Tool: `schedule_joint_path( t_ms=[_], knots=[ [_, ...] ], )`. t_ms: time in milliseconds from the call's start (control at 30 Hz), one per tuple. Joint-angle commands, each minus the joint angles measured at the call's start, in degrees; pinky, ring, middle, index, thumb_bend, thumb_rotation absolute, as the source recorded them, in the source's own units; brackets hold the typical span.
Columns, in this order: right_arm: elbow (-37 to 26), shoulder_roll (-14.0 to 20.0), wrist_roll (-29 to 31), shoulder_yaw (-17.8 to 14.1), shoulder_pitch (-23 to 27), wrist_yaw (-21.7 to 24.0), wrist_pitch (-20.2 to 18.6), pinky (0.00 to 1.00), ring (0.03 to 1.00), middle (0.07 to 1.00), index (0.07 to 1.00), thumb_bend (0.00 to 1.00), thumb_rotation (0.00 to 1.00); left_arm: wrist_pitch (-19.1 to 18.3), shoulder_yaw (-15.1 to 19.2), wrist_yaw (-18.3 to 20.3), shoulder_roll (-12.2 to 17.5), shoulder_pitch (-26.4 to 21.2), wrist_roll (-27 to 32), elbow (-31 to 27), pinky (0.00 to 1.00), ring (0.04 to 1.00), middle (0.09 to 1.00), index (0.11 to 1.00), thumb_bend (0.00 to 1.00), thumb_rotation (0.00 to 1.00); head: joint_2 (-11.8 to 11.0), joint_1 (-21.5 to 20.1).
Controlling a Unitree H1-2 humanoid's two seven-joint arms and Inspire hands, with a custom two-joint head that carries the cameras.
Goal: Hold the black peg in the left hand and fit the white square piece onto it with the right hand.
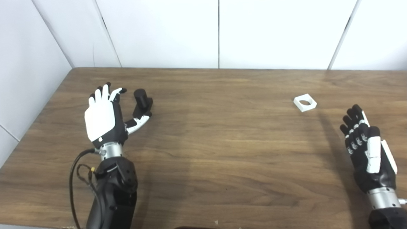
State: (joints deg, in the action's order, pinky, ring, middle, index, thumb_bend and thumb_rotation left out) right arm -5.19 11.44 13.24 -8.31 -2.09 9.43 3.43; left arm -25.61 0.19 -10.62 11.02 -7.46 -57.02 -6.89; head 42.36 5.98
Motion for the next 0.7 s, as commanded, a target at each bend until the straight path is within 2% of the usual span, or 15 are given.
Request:
schedule_joint_path(
  t_ms=[0,233,400,667],
  knots=[
    [4.5,-2.6,1.1,1.0,-2.4,0.5,1.6,1.00,1.000,1.000,1.000,0.58,1.00,-0.1,-0.4,-1.6,1.9,-2.9,-1.8,0.8,1.00,1.000,0.976,0.773,0.76,0.37,-0.1,0.1],
    [4.7,-2.5,1.8,0.7,-2.6,0.9,1.6,1.00,1.000,1.000,1.000,0.57,1.00,-0.7,-1.7,-2.1,3.4,-5.5,-1.9,5.5,1.00,1.000,0.980,0.772,0.77,0.37,-0.2,-0.1],
    [5.0,-2.3,1.8,0.6,-2.8,1.1,1.8,1.00,1.000,1.000,1.000,0.59,1.00,-1.2,-2.4,-0.7,4.1,-7.4,-3.6,8.5,1.00,1.000,0.986,0.780,0.77,0.42,-0.2,0.0],
    [5.7,-2.3,1.7,0.4,-2.8,1.2,2.4,1.00,1.000,1.000,1.000,0.60,1.00,-1.3,-1.9,-0.6,3.6,-9.7,-4.8,12.9,1.00,1.000,0.984,0.781,0.77,0.42,-0.4,-0.1]
  ],
)
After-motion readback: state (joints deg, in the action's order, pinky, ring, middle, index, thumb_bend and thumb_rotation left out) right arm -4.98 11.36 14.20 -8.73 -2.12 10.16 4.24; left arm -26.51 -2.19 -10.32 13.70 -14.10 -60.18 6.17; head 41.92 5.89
